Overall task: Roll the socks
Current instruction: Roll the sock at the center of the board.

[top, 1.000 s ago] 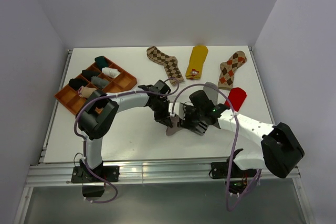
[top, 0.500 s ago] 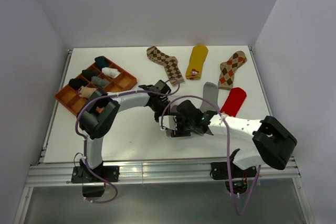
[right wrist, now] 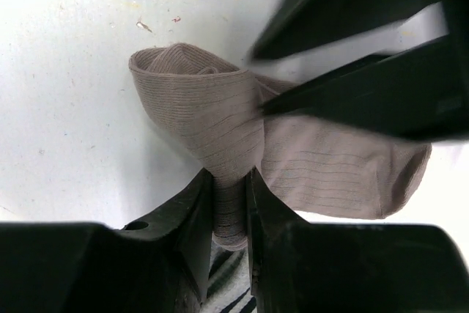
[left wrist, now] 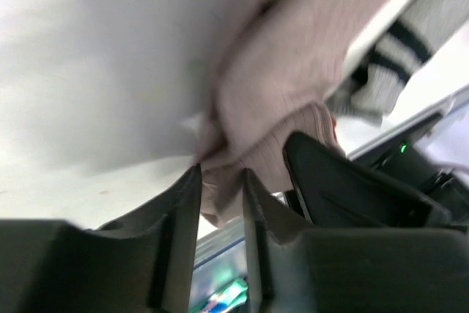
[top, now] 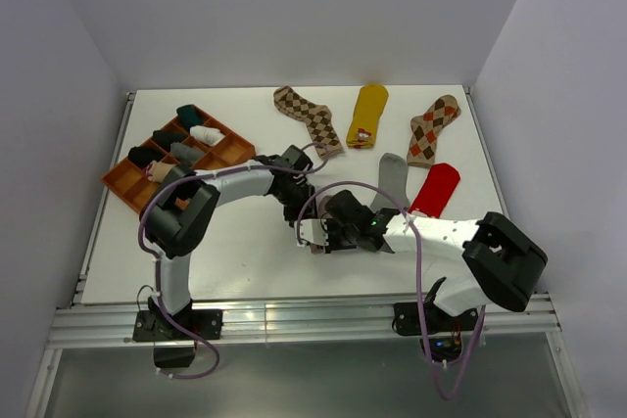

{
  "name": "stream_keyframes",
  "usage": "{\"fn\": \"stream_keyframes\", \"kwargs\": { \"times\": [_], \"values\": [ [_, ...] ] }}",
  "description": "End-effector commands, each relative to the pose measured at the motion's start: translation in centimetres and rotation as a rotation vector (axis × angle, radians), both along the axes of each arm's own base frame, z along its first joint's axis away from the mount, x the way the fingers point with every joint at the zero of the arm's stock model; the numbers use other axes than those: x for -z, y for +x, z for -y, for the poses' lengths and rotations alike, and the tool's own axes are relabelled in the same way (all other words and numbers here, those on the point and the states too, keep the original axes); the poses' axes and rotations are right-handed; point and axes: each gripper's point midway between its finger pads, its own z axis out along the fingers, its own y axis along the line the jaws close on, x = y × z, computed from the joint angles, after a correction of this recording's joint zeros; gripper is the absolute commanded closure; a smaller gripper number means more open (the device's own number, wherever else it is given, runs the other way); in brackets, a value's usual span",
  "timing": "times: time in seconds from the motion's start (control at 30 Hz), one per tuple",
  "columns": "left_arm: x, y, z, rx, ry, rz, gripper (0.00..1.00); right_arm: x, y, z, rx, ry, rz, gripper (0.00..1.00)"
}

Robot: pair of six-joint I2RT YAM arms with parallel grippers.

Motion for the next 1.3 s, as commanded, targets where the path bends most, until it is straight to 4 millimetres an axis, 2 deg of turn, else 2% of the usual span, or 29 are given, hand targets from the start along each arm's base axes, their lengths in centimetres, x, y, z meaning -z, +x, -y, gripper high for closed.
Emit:
{"fn": "stream_keyframes", "kwargs": {
  "times": [0.0, 0.13, 0.17, 0.27, 0.47, 0.7, 0.9, 0.93, 1.0, 1.03, 1.13, 1.27],
  "values": [
    [-2.7, 4.0, -1.2, -0.082, -0.010, 0.145, 0.63, 0.8, -0.4, 0.5, 0.015, -0.019, -0.017, 0.80],
    [-3.2, 7.0, -2.2, -0.099, 0.002, 0.226, 0.56, 0.7, -0.3, 0.3, 0.015, -0.017, -0.016, 0.81],
    [-3.5, 7.8, -1.9, -0.069, -0.017, 0.269, 0.52, 0.8, -0.3, 0.3, 0.014, -0.023, -0.019, 0.81],
    [-3.2, 8.4, -0.9, 0.013, -0.057, 0.305, 0.48, 1.0, -0.2, 0.3, 0.016, -0.030, -0.028, 0.81],
    [-2.0, 8.3, 0.9, 0.122, -0.153, 0.303, 0.44, 1.3, -0.3, 0.4, 0.020, -0.041, -0.037, 0.81],
    [0.7, 7.8, 0.9, 0.170, -0.135, 0.248, 0.45, 1.1, -0.2, 0.3, 0.026, -0.035, -0.038, 0.81],
    [2.6, 6.0, 1.4, 0.204, -0.154, 0.177, 0.55, 1.1, 0.0, 0.2, 0.027, -0.035, -0.037, 0.81],
    [2.9, 5.8, 1.4, 0.204, -0.151, 0.171, 0.65, 1.0, 0.1, 0.2, 0.030, -0.034, -0.036, 0.81],
    [3.7, 5.8, 1.1, 0.194, -0.135, 0.158, 0.76, 0.7, 0.3, 0.0, 0.031, -0.024, -0.041, 0.81],
    [3.7, 6.0, 1.2, 0.186, -0.133, 0.158, 0.89, 0.3, 0.5, -0.1, 0.035, -0.017, -0.040, 0.81],
    [3.7, 7.2, 0.5, 0.147, -0.102, 0.184, 1.00, -0.1, 0.5, -0.1, 0.039, -0.006, -0.056, 0.81],
    [2.8, 9.7, -1.5, 0.038, -0.068, 0.219, 1.00, -1.2, 0.2, -0.4, 0.034, 0.015, -0.115, 0.81]
  ]
}}
